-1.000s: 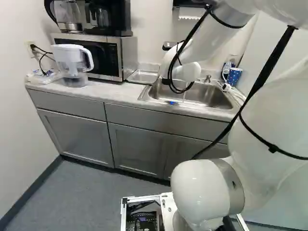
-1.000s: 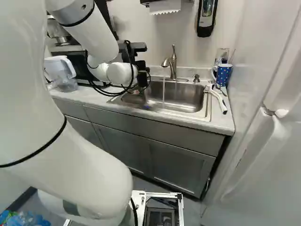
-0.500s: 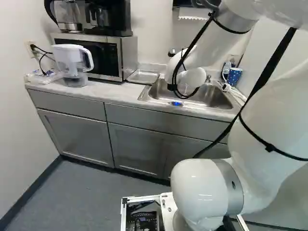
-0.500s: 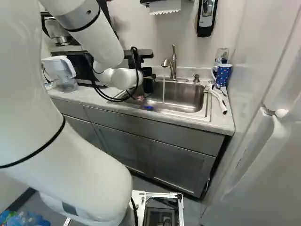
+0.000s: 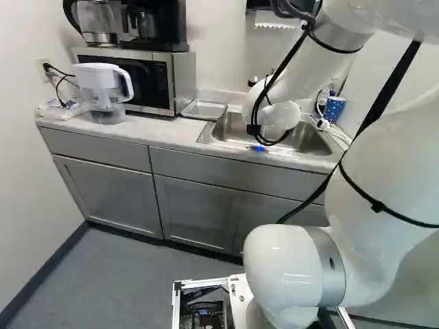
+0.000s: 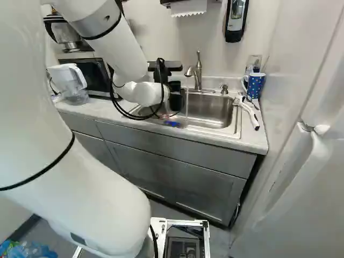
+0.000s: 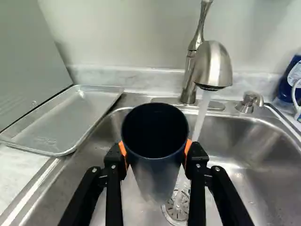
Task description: Rinse the cup and place it in the tray
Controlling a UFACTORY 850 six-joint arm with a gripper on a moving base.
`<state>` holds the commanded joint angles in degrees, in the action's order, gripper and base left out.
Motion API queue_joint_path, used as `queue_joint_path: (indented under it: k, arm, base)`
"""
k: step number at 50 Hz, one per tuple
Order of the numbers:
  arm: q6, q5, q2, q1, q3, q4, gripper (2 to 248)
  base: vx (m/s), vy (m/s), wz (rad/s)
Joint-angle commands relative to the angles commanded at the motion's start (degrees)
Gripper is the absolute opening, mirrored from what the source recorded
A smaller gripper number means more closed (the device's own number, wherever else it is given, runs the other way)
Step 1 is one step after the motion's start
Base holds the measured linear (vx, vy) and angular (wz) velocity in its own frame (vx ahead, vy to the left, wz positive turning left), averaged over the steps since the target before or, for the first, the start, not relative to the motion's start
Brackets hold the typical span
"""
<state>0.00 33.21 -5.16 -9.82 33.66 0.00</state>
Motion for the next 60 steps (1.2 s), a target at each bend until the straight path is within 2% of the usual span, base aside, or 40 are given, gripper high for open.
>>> queue_joint_path:
  k: [20, 46, 60]
  arm:
    - [0.0, 0.0, 0.6, -3.4, 0.6, 0.0, 125]
    - [0.0, 0.0, 4.4, -7.7, 4.3, 0.0, 125]
    - [0.0, 0.0, 4.9, -7.9, 4.8, 0.0, 125]
  base:
    - [0.0, 0.0, 0.0]
    - [0.0, 0.0, 0.0]
    - [0.0, 0.0, 0.0]
